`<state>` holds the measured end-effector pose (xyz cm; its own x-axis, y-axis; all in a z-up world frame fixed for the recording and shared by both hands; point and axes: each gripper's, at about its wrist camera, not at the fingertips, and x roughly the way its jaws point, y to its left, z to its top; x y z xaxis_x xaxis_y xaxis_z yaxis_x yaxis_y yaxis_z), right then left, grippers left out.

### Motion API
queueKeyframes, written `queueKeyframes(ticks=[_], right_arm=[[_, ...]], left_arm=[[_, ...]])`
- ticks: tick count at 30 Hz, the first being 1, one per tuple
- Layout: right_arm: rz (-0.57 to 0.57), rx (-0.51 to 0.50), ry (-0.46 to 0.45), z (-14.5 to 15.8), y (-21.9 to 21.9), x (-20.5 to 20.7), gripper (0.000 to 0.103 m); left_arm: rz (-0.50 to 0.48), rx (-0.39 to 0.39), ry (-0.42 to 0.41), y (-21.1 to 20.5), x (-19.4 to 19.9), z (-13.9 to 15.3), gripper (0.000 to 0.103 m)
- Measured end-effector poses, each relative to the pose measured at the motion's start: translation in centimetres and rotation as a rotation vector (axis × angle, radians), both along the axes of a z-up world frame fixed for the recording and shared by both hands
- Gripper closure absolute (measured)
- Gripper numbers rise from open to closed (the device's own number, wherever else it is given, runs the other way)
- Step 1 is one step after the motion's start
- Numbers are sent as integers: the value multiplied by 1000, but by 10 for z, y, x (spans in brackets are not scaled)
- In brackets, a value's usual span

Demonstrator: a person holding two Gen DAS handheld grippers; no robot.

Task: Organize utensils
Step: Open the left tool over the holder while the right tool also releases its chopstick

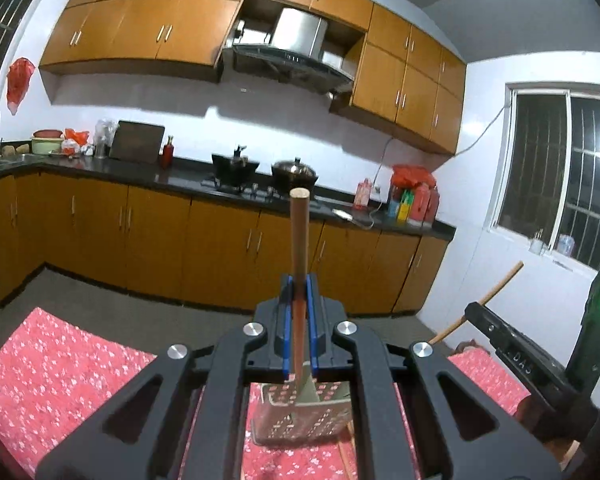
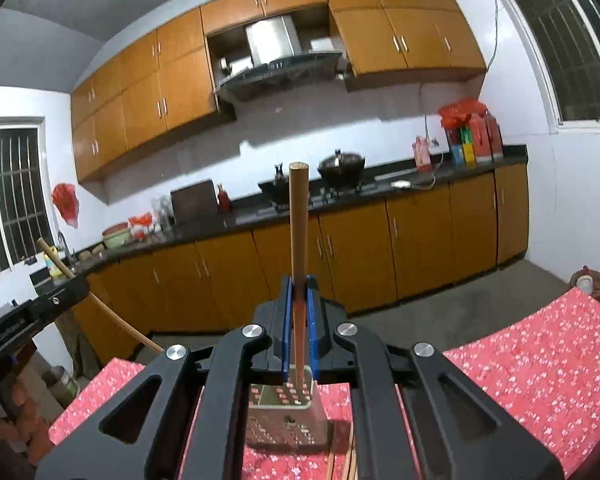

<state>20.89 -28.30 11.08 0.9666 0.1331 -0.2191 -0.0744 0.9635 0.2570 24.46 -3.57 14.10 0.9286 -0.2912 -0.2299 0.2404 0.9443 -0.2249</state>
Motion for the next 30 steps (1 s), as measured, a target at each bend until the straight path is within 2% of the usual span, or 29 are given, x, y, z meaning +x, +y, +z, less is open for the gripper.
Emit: queueKeyframes(ticks=[7, 8, 9, 11, 16, 20, 23, 26, 27, 28, 30], right_arm=[[41, 10, 82, -15, 5, 6, 94], [43, 10, 83, -14, 6, 5, 88], [42, 11, 79, -13, 6, 2, 73], [34, 15, 59, -10, 6, -4, 58], [10, 22, 21, 0, -1, -23, 58], [-40, 33, 20, -6, -18, -45, 58], [-110, 28, 119, -35, -36, -55, 58], [-127, 23, 271, -75, -47, -49, 59], [-130, 13, 355, -97, -48, -45, 67], [-126, 7, 431, -117, -48, -41, 70], [-86, 37, 539, -150, -46, -38, 81]], left_arm=[[-20, 18, 109, -6, 19, -36, 95], [-20, 9, 113, -5, 19, -38, 92], [-19, 7, 112, -4, 17, -39, 88], [-11, 3, 102, 0, 13, -38, 81], [6, -31, 78, 15, -5, -32, 76], [34, -67, 62, 41, -33, -32, 67], [80, -47, 84, 59, -49, -43, 62], [147, 19, 170, 71, -57, -72, 60], [163, 44, 212, 74, -58, -86, 60], [166, 56, 242, 76, -58, -95, 60], [171, 78, 329, 80, -57, -124, 60]])
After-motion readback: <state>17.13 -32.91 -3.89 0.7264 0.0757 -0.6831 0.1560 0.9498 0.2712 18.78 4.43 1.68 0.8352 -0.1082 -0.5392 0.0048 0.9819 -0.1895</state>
